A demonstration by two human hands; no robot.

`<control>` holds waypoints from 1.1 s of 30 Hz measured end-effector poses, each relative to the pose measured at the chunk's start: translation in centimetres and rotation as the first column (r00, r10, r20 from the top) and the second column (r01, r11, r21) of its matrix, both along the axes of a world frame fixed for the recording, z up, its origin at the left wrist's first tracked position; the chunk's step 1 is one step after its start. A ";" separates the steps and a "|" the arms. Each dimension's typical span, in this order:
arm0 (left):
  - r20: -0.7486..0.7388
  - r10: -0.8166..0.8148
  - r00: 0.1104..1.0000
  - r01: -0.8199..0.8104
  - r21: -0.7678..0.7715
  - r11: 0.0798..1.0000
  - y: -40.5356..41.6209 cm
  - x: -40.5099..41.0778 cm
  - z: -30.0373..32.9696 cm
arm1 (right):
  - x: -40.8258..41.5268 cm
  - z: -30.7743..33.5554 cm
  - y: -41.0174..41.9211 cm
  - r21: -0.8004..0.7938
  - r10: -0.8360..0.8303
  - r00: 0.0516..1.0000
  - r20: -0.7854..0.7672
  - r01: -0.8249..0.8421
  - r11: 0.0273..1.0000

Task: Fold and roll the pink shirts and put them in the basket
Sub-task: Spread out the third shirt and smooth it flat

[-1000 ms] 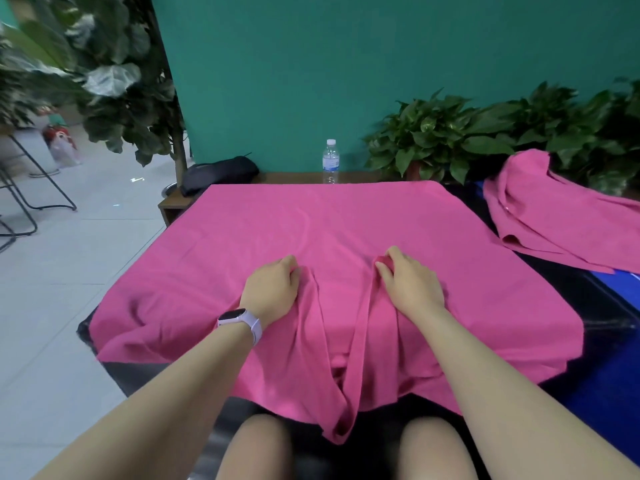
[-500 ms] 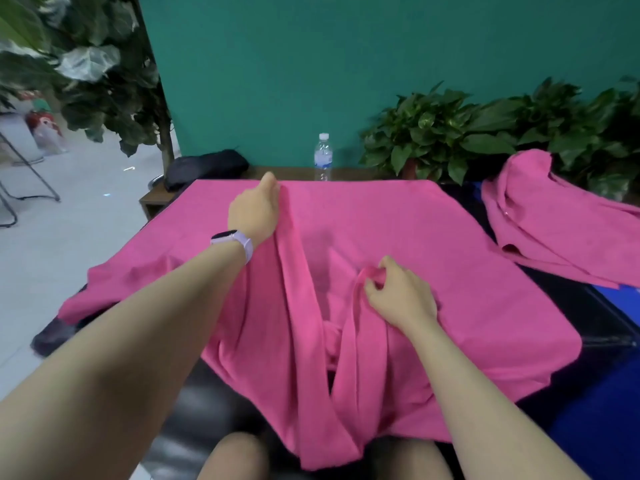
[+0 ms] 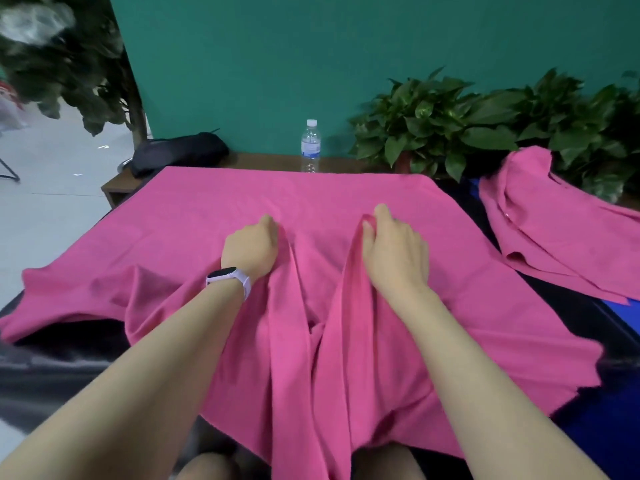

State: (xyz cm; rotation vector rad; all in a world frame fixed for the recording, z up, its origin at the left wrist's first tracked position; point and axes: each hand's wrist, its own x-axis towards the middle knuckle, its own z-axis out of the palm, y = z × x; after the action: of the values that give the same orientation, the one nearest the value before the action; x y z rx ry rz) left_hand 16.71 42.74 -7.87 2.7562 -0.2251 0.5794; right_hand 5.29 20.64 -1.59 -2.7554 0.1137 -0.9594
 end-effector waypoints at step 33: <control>-0.063 0.012 0.998 -0.014 -0.021 1.000 2.2 -12.5 0.6 | -3.6 -5.0 2.7 -0.073 -0.003 0.965 -0.262 -0.017 0.997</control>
State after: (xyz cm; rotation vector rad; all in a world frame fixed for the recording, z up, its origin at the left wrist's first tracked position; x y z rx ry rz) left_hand 4.17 44.90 -7.29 2.7518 -0.1855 0.4943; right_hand 1.67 23.31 -6.61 -2.9371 0.1122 -0.6029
